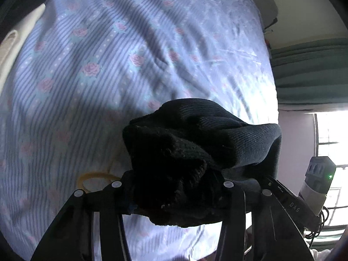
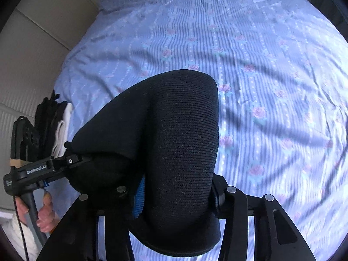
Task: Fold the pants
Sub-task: 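Grasp the folded bundle with both grippers and lift it off the bed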
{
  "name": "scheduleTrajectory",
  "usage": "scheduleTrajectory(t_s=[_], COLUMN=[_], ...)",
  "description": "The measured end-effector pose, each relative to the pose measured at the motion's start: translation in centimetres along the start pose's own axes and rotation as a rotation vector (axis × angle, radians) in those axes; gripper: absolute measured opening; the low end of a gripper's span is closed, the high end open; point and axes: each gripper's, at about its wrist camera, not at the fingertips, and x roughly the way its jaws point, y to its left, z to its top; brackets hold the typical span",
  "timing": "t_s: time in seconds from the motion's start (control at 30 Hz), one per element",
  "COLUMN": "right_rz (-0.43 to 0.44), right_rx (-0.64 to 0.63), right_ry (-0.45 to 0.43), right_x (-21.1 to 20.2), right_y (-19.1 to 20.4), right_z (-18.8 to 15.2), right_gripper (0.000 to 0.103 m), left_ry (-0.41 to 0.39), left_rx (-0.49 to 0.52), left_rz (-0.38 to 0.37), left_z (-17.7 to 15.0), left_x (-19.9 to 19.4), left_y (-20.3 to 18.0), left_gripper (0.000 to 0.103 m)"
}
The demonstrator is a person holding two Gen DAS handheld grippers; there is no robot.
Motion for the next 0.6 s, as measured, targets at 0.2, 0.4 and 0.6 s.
scheduleTrajectory(t_s=[0.2,0.4,0.6], right_rz=[0.019,0.065,0.102], right_rx=[-0.027,-0.064,-0.136], right_ry=[-0.062,-0.129,-0.205], right_x=[-5.7,-11.7,-17.4], right_y=[0.6,1.4,2.1], right_z=[-2.9,-5.8,-7.9], right_gripper=[0.047,0.047,0.047], left_ry=[-0.090,-0.215,-0.338], left_rx=[0.061,0.086,0.094], left_rz=[0.015,0.030,0.022], left_z=[-4.4,-8.9,-13.0], left_x=[-5.0,-9.9,-14.5], left_y=[-3.5,-6.9,-9.8], left_gripper=[0.047,0.047,0.047])
